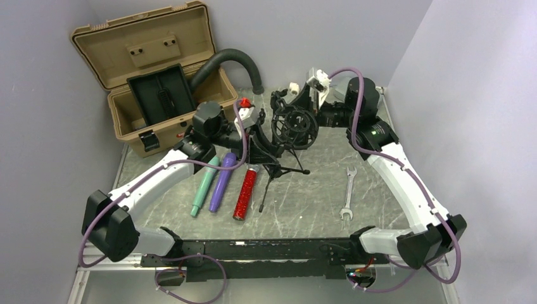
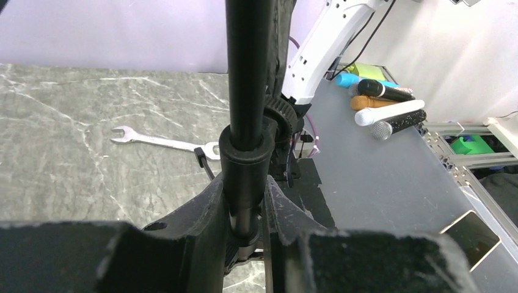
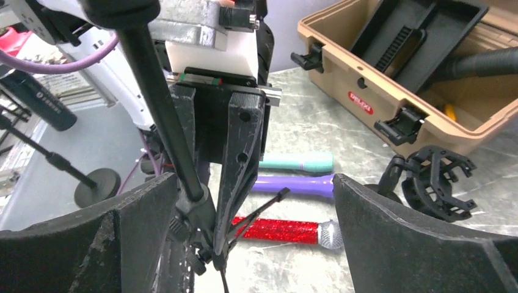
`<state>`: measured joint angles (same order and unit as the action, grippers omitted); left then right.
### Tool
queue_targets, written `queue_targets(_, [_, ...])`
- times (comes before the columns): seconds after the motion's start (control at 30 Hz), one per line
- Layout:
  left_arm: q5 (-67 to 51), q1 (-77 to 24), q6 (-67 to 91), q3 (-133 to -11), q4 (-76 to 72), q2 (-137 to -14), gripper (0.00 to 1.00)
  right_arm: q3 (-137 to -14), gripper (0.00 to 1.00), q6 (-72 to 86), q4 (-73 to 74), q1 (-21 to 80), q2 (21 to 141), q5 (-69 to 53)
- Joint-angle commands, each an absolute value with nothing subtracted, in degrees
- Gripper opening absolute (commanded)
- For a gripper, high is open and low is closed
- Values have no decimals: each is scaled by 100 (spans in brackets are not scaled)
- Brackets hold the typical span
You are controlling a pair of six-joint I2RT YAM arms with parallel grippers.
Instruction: Remove the microphone from the stand
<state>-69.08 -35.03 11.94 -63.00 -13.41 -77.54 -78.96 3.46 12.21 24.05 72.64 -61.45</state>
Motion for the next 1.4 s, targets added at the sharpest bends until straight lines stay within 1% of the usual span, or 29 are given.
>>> queue_targets(0.0, [-6802,-3298,1726,-6192,-2044,-7368,0,-7697,100,440,1052,2305,6912,-5817])
queue_targets(0.13, [-6533,-3080,2081,-6046,-2352,-7255,0,-7528,100,705,853,2179,6793,-5886])
queue_targets(0.3, [-5749,-3054,1892,-6265,-1701,-7253,0,-7362,99,1100,440,2118,6771,-6102])
queue_targets(0.53, [-5212,-3107,2023,-6443,-1557,-7375,0,-7057,85,1814,-367,2117,7047,-6067])
queue_targets(0.8, [-5115,-3214,2113,-6455,-1594,-7397,0,-6721,71,2198,-985,2114,7195,-5984])
queue_targets(0.93, [-5115,-3241,2127,-6451,-1624,-7411,0,-6657,61,2277,-1147,2123,7240,-6001])
queue_targets(1.03, [-5082,-3260,2112,-6451,-1609,-7420,0,-6597,49,2340,-1283,2117,7264,-6064])
queue_targets(1.1, [-5036,-3269,2102,-6452,-1595,-7426,0,-6539,39,2367,-1344,2117,7262,-6094])
queue_targets(1.17, [-4992,-3263,2113,-6451,-1595,-7440,0,-6477,26,2341,-1364,2122,7243,-6105])
queue_targets(1.2, [-4968,-3267,2136,-6451,-1610,-7448,0,-6455,22,2301,-1339,2125,7228,-6105])
queue_targets(1.37, [-5059,-3247,2555,-6395,-1898,-7521,0,-6506,13,1694,-842,2139,7106,-6022])
